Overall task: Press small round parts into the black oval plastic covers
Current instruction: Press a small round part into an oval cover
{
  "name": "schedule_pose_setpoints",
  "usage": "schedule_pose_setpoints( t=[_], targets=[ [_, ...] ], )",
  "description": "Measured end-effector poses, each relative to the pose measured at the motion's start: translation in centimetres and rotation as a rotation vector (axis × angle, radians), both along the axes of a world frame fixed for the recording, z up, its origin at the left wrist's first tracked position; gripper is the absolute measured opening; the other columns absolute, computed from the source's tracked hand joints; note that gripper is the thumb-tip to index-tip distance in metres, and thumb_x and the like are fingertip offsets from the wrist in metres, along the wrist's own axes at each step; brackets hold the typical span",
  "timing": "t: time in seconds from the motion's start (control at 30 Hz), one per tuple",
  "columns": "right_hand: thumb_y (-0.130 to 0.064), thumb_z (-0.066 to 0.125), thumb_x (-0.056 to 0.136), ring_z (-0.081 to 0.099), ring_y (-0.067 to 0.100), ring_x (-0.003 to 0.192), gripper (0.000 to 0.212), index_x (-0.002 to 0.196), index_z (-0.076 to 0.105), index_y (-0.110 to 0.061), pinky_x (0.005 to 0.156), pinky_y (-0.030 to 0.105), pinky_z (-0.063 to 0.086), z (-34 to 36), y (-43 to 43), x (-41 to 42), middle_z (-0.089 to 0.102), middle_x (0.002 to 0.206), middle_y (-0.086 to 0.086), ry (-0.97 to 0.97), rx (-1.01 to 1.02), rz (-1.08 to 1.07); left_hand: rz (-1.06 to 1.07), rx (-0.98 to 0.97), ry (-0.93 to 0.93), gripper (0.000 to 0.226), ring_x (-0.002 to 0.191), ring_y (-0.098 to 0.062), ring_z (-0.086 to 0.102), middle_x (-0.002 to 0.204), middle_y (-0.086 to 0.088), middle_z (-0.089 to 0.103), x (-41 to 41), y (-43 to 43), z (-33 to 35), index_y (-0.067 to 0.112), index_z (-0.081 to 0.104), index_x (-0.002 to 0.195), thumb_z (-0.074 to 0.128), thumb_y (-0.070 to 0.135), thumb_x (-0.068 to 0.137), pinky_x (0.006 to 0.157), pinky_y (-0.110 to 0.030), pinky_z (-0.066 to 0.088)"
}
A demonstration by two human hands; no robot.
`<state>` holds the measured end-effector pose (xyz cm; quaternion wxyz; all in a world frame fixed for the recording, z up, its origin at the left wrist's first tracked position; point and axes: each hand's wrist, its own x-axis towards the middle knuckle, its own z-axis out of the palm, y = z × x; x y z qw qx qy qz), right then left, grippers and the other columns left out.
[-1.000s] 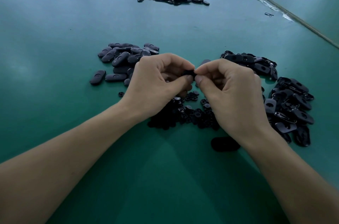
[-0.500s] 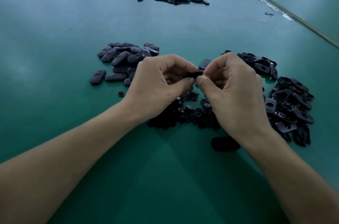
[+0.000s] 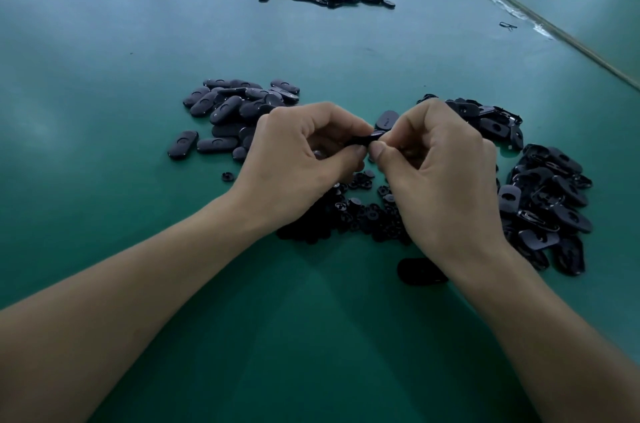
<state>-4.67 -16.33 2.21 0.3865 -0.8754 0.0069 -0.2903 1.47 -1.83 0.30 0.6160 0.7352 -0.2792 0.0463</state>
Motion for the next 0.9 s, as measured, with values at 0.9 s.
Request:
schedule_pose_setpoints(
  t=[0.9],
  targets=[
    [-0.014,0.077,0.085,0.07,0.002,0.08,0.015,0.097,0.074,-0.024,0.078,0.022,0.056,-0.5,-1.7,0.9,0.073,0.085,-0.014,0.052,0.13,0.163,-0.061,-0.091,0.095,0.027,0.069,-0.01,0.071,0.078,0.002,0.075,0.3,0.1,0.2,0.017,0.068,0.098,0.07,-0.007,0.087,0.067,-0.021,0.058]
  ],
)
